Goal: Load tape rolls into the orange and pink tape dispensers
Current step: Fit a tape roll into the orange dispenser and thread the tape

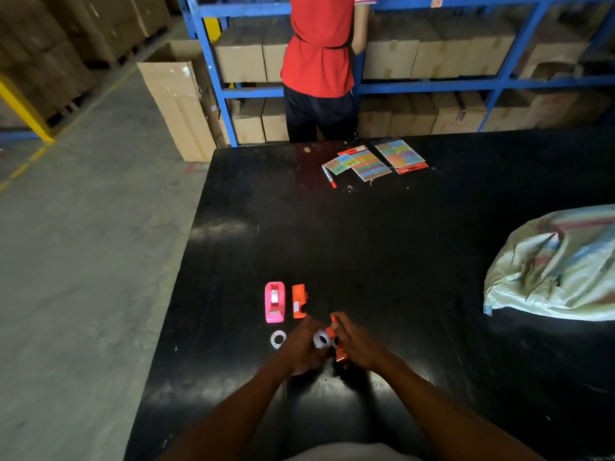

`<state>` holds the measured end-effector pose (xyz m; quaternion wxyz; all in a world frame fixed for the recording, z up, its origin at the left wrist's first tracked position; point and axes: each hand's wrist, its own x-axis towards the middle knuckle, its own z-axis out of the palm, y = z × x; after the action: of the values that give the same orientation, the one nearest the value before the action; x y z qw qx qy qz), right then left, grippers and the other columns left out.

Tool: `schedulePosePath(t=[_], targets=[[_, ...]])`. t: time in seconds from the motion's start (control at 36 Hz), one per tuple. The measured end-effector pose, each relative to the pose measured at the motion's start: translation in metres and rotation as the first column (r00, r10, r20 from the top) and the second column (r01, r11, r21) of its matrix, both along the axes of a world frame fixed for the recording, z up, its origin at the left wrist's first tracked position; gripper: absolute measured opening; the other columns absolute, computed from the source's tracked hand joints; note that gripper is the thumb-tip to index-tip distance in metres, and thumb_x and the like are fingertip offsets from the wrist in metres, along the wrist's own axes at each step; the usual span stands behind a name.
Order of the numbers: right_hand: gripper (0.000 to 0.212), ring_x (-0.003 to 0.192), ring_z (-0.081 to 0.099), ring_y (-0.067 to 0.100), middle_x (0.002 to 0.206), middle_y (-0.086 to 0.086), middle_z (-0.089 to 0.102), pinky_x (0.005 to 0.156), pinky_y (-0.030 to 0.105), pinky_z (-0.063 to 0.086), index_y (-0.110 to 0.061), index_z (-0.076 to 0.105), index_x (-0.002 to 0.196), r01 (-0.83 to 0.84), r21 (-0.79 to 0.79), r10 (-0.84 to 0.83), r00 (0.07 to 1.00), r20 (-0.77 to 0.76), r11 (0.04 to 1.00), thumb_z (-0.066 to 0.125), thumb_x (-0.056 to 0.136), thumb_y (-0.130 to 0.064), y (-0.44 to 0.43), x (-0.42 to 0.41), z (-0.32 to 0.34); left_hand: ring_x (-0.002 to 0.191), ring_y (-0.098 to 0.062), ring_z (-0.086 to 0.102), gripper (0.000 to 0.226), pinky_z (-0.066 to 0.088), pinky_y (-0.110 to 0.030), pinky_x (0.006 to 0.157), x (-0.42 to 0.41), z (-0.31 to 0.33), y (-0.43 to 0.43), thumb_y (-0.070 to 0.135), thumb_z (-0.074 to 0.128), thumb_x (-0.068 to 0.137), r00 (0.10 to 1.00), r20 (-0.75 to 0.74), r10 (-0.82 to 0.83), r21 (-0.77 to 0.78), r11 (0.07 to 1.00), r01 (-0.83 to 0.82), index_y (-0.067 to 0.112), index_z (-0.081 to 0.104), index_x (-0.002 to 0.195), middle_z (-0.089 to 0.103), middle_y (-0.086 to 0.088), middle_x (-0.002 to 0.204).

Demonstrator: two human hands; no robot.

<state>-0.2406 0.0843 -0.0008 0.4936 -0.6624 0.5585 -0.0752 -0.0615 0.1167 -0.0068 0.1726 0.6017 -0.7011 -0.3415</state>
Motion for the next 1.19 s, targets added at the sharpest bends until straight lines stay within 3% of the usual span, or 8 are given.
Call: schedulePosePath(t=[0.19, 0.33, 0.42, 0.5, 0.69, 0.83, 1.0, 1.19], targets=[[0.031, 0.101, 0.068, 0.012, 0.117, -0.002, 0.068, 0.096, 0.04, 0.054, -0.042, 0.045, 0.126, 0.017, -0.041, -0.012, 0.993, 0.121, 0.999, 0.029, 0.102, -0.054, 0.005, 0.009, 0.0, 0.099, 0.002, 0.066, 0.058, 0.057, -0.018, 0.082, 0.014, 0.027, -0.005, 0.017, 0.08, 0.079, 0.961, -0.269, 0.062, 0.124, 0.992, -0.029, 0.017, 0.05, 0.128, 0.064, 0.001, 0.117], [0.027, 0.08, 0.068, 0.001, 0.099, -0.006, 0.069, 0.073, 0.017, 0.052, -0.035, 0.049, 0.125, 0.081, -0.076, -0.066, 0.981, 0.18, 0.994, 0.03, 0.107, -0.042, 0.009, 0.016, 0.015, 0.095, -0.005, 0.068, 0.062, 0.058, -0.022, 0.08, 0.022, 0.041, -0.011, 0.013, 0.083, 0.076, 0.913, -0.381, 0.147, 0.171, 0.982, -0.086, 0.015, 0.047, 0.126, 0.068, 0.003, 0.106], [0.026, 0.084, 0.067, -0.003, 0.1, -0.008, 0.068, 0.07, 0.014, 0.051, -0.032, 0.052, 0.122, 0.148, -0.082, -0.12, 0.953, 0.278, 0.986, 0.031, 0.108, -0.038, 0.01, 0.021, 0.018, 0.104, -0.016, 0.069, 0.06, 0.059, -0.03, 0.089, 0.023, 0.047, -0.012, 0.009, 0.081, 0.077, 0.887, -0.428, 0.176, 0.207, 0.974, -0.094, 0.013, 0.045, 0.126, 0.069, -0.001, 0.108], [0.03, 0.087, 0.067, -0.004, 0.101, -0.007, 0.069, 0.072, 0.011, 0.049, -0.028, 0.052, 0.126, 0.191, -0.079, -0.155, 0.93, 0.332, 0.978, 0.03, 0.108, -0.036, 0.009, 0.023, 0.022, 0.097, -0.008, 0.071, 0.056, 0.058, -0.023, 0.083, 0.022, 0.049, -0.013, -0.002, 0.075, 0.081, 0.828, -0.502, 0.25, 0.286, 0.952, -0.114, 0.008, 0.044, 0.126, 0.068, -0.006, 0.11], [0.046, 0.101, 0.069, 0.007, 0.112, -0.006, 0.07, 0.087, 0.03, 0.057, -0.039, 0.053, 0.124, 0.224, -0.044, -0.188, 0.897, 0.4, 0.974, 0.036, 0.092, -0.067, 0.007, 0.031, 0.02, 0.097, -0.019, 0.072, 0.049, 0.059, -0.021, 0.075, 0.016, 0.052, -0.019, -0.008, 0.068, 0.085, 0.722, -0.6, 0.344, 0.336, 0.928, -0.163, -0.006, 0.043, 0.127, 0.063, -0.03, 0.125], [0.031, 0.101, 0.068, 0.009, 0.113, -0.005, 0.068, 0.09, 0.032, 0.057, -0.031, 0.051, 0.13, 0.23, -0.025, -0.205, 0.907, 0.367, 0.973, 0.034, 0.106, -0.041, 0.0, 0.03, 0.019, 0.091, -0.011, 0.073, 0.042, 0.059, -0.019, 0.073, 0.016, 0.052, -0.024, -0.001, 0.07, 0.086, 0.674, -0.614, 0.41, 0.389, 0.901, -0.193, 0.001, 0.049, 0.122, 0.071, -0.015, 0.109], [0.032, 0.098, 0.067, 0.013, 0.116, 0.001, 0.066, 0.086, 0.034, 0.057, -0.037, 0.049, 0.131, 0.295, -0.019, -0.278, 0.92, 0.276, 0.955, 0.031, 0.106, -0.043, -0.018, 0.022, 0.001, 0.09, -0.024, 0.067, 0.013, 0.051, -0.021, 0.073, 0.029, 0.031, -0.049, 0.021, 0.066, 0.092, 0.804, -0.263, 0.533, 0.19, 0.846, -0.499, 0.009, 0.063, 0.098, 0.071, -0.007, 0.092], [0.03, 0.086, 0.069, 0.005, 0.109, -0.002, 0.067, 0.075, 0.021, 0.056, -0.034, 0.052, 0.129, 0.314, -0.019, -0.295, 0.91, 0.292, 0.949, 0.031, 0.108, -0.035, -0.036, 0.014, 0.0, 0.114, -0.035, 0.061, 0.038, 0.047, -0.039, 0.093, 0.028, 0.012, -0.086, 0.024, 0.058, 0.093, 0.916, 0.258, 0.307, 0.117, 0.931, -0.345, 0.004, 0.054, 0.125, 0.064, -0.018, 0.124]])
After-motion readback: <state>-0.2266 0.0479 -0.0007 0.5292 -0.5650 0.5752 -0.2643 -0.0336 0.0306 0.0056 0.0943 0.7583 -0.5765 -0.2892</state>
